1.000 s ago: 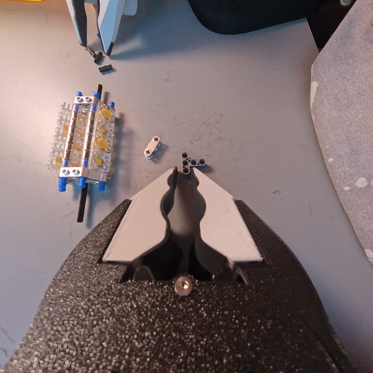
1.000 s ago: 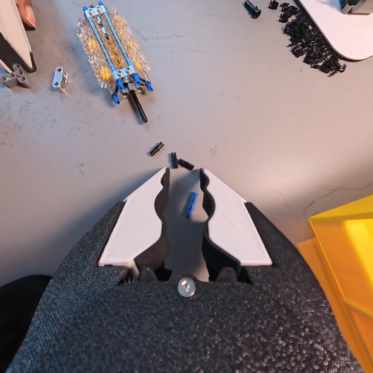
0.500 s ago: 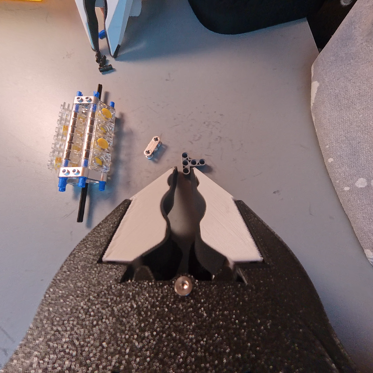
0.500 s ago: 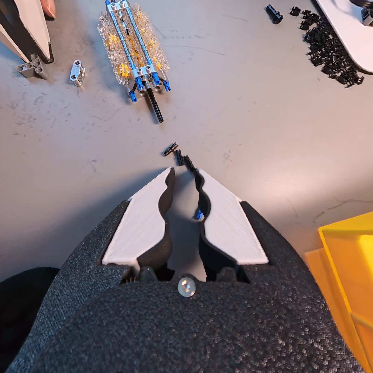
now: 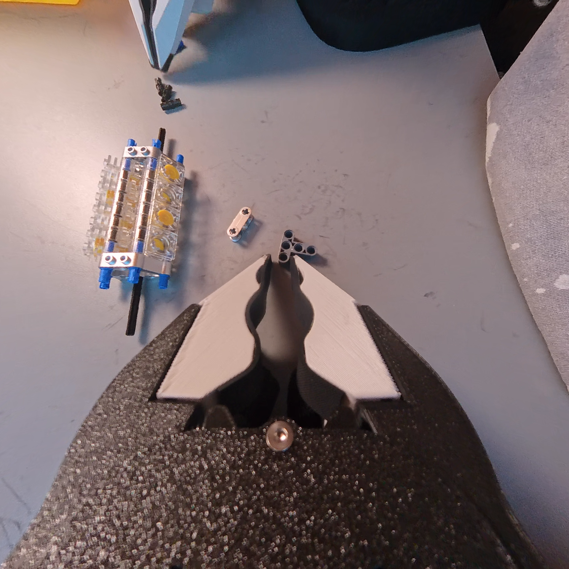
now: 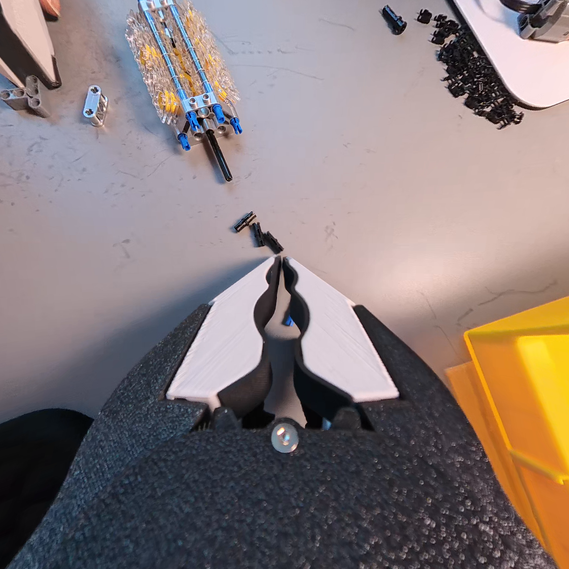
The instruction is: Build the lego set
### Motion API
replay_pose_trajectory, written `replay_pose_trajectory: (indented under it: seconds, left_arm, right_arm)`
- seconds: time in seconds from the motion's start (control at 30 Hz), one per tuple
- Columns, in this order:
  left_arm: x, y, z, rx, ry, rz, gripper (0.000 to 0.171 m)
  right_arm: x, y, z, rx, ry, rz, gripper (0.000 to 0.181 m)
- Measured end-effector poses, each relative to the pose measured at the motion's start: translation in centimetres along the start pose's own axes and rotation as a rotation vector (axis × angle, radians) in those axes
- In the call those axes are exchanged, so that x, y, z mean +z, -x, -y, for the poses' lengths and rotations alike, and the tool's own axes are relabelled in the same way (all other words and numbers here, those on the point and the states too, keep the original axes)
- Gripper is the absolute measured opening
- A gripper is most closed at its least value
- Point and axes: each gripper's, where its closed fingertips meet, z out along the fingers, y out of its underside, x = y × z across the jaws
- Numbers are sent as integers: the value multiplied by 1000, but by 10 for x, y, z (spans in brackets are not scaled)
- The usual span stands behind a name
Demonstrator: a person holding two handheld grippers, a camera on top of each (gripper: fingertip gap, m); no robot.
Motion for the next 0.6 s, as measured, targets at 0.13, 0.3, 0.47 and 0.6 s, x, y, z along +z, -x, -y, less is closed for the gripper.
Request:
replay_pose_trajectory:
  seconds: [0.13, 0.3, 0.47, 0.6]
  left_arm:
    - [0, 1, 0, -9, 0, 0, 10]
    - [0, 2, -1, -20, 1, -7, 11]
    - [0, 4, 0, -21, 1, 5, 11]
    - [-1, 6, 0, -36, -3, 14, 14]
  right_arm:
    - [-23, -13, -1, 60, -26, -44, 19]
    - [-31, -13, -31, 116, 72, -37, 24]
    - [-22, -13, -30, 109, 89, -43, 4]
    - [-22, -13, -20, 73, 38, -49, 3]
